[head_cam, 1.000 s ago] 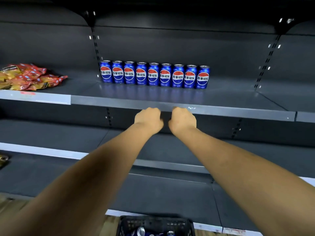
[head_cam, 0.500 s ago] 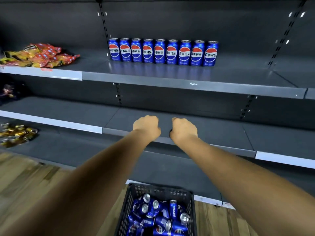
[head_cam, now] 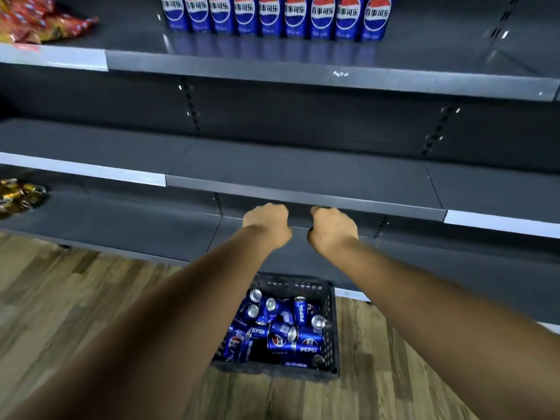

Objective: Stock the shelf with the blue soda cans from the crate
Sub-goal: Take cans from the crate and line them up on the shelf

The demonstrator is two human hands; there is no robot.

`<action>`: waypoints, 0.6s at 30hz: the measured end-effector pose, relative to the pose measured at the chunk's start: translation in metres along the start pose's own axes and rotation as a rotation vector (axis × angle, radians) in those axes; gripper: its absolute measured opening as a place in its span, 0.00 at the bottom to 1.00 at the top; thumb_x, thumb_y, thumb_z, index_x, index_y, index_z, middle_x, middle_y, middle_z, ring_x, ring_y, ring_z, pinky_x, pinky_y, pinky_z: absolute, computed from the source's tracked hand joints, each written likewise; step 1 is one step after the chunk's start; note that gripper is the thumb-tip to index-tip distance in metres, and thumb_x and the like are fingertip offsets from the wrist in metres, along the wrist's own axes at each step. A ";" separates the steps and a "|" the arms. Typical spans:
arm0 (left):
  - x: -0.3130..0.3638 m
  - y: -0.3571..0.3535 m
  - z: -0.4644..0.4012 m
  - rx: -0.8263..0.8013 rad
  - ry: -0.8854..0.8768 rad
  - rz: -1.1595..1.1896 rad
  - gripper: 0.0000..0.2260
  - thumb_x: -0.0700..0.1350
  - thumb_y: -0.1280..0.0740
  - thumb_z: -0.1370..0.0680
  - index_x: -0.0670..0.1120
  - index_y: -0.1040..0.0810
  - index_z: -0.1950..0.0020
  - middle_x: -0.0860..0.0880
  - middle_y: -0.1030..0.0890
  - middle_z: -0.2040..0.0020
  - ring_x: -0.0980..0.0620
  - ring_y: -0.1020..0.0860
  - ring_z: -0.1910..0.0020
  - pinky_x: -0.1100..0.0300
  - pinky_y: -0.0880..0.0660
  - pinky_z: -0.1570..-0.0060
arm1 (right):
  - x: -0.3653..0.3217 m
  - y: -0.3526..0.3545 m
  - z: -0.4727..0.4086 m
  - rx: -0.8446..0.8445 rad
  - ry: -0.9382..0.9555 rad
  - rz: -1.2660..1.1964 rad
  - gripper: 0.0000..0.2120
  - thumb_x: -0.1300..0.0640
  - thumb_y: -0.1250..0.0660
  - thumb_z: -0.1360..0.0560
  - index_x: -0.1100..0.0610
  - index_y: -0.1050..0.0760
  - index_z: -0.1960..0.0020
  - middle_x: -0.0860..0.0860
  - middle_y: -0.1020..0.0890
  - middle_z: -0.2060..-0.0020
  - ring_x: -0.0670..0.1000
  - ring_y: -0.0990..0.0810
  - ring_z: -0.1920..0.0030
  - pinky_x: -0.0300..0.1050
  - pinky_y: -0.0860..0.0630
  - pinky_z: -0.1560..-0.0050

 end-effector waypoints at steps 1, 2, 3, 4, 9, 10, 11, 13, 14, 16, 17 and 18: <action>-0.006 -0.008 -0.003 -0.013 0.007 0.019 0.11 0.42 0.41 0.22 0.43 0.24 0.43 0.43 0.22 0.44 0.42 0.24 0.45 0.57 0.31 0.55 | -0.001 -0.008 -0.002 -0.003 -0.004 -0.008 0.12 0.65 0.40 0.26 0.60 0.29 0.42 0.59 0.21 0.47 0.61 0.22 0.47 0.44 0.32 0.59; -0.012 -0.018 -0.007 -0.027 0.016 0.048 0.11 0.43 0.42 0.22 0.43 0.25 0.43 0.43 0.22 0.44 0.42 0.24 0.45 0.57 0.31 0.55 | -0.003 -0.018 -0.004 -0.008 -0.009 -0.012 0.13 0.66 0.41 0.26 0.60 0.29 0.42 0.59 0.21 0.48 0.61 0.22 0.47 0.44 0.32 0.59; -0.018 -0.026 -0.010 -0.037 0.025 0.079 0.10 0.43 0.42 0.22 0.43 0.25 0.44 0.43 0.22 0.44 0.42 0.24 0.46 0.57 0.30 0.55 | -0.004 -0.026 -0.007 -0.018 -0.011 -0.011 0.13 0.66 0.41 0.26 0.60 0.29 0.42 0.59 0.21 0.48 0.61 0.22 0.48 0.44 0.32 0.60; -0.025 -0.036 -0.013 -0.045 0.034 0.106 0.10 0.43 0.42 0.22 0.43 0.25 0.44 0.43 0.22 0.45 0.43 0.24 0.47 0.56 0.30 0.54 | -0.006 -0.038 -0.009 -0.032 -0.012 -0.007 0.14 0.66 0.42 0.26 0.60 0.29 0.41 0.59 0.21 0.48 0.61 0.22 0.48 0.44 0.32 0.60; -0.055 -0.101 -0.037 -0.069 0.049 0.154 0.08 0.42 0.43 0.22 0.43 0.26 0.48 0.44 0.22 0.47 0.44 0.24 0.50 0.55 0.28 0.53 | -0.012 -0.106 -0.025 -0.077 -0.012 0.008 0.16 0.65 0.41 0.25 0.60 0.30 0.37 0.59 0.21 0.46 0.60 0.22 0.46 0.46 0.31 0.58; -0.060 -0.115 -0.043 -0.072 0.049 0.170 0.07 0.42 0.43 0.22 0.42 0.26 0.50 0.43 0.22 0.47 0.45 0.25 0.51 0.55 0.28 0.53 | -0.012 -0.121 -0.030 -0.081 -0.007 0.016 0.16 0.64 0.41 0.25 0.60 0.30 0.37 0.59 0.21 0.46 0.61 0.22 0.46 0.46 0.31 0.58; -0.064 -0.131 -0.050 -0.075 0.047 0.193 0.07 0.42 0.43 0.22 0.42 0.27 0.52 0.43 0.21 0.48 0.45 0.25 0.53 0.56 0.29 0.54 | -0.011 -0.136 -0.036 -0.087 0.000 0.027 0.16 0.64 0.41 0.25 0.60 0.31 0.37 0.59 0.22 0.46 0.61 0.22 0.45 0.46 0.31 0.58; -0.074 -0.163 -0.065 -0.075 0.041 0.245 0.07 0.42 0.43 0.22 0.42 0.27 0.54 0.42 0.21 0.49 0.45 0.25 0.54 0.55 0.28 0.54 | -0.007 -0.166 -0.050 -0.090 0.007 0.046 0.16 0.63 0.41 0.24 0.60 0.31 0.37 0.59 0.22 0.44 0.61 0.23 0.44 0.46 0.31 0.57; -0.079 -0.180 -0.072 -0.075 0.043 0.264 0.07 0.42 0.42 0.22 0.41 0.27 0.55 0.42 0.21 0.50 0.44 0.24 0.53 0.55 0.28 0.54 | -0.003 -0.180 -0.058 -0.087 0.003 0.051 0.16 0.62 0.40 0.24 0.59 0.31 0.37 0.59 0.23 0.43 0.61 0.23 0.44 0.46 0.30 0.56; -0.092 -0.219 -0.086 -0.076 0.056 0.292 0.08 0.42 0.42 0.22 0.40 0.26 0.56 0.42 0.21 0.52 0.42 0.23 0.52 0.54 0.28 0.55 | 0.009 -0.213 -0.074 -0.082 -0.016 0.060 0.16 0.61 0.40 0.23 0.58 0.31 0.36 0.59 0.23 0.42 0.61 0.24 0.42 0.46 0.29 0.53; -0.099 -0.239 -0.094 -0.073 0.066 0.302 0.08 0.41 0.42 0.23 0.39 0.26 0.55 0.41 0.20 0.52 0.42 0.23 0.52 0.54 0.28 0.55 | 0.016 -0.231 -0.082 -0.080 -0.022 0.073 0.16 0.60 0.40 0.23 0.59 0.31 0.36 0.59 0.23 0.42 0.61 0.24 0.42 0.46 0.28 0.53; -0.106 -0.258 -0.101 -0.072 0.077 0.308 0.08 0.41 0.42 0.23 0.39 0.25 0.53 0.41 0.20 0.51 0.42 0.23 0.52 0.54 0.27 0.55 | 0.022 -0.250 -0.088 -0.079 -0.025 0.089 0.15 0.61 0.40 0.23 0.59 0.30 0.37 0.59 0.22 0.43 0.61 0.23 0.43 0.46 0.29 0.54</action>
Point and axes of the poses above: each hand's wrist, its own z-axis away from the middle knuckle, its own y-axis out of the back of the hand, x = y × z, the point moved 10 cm from there along -z, towards the middle knuckle
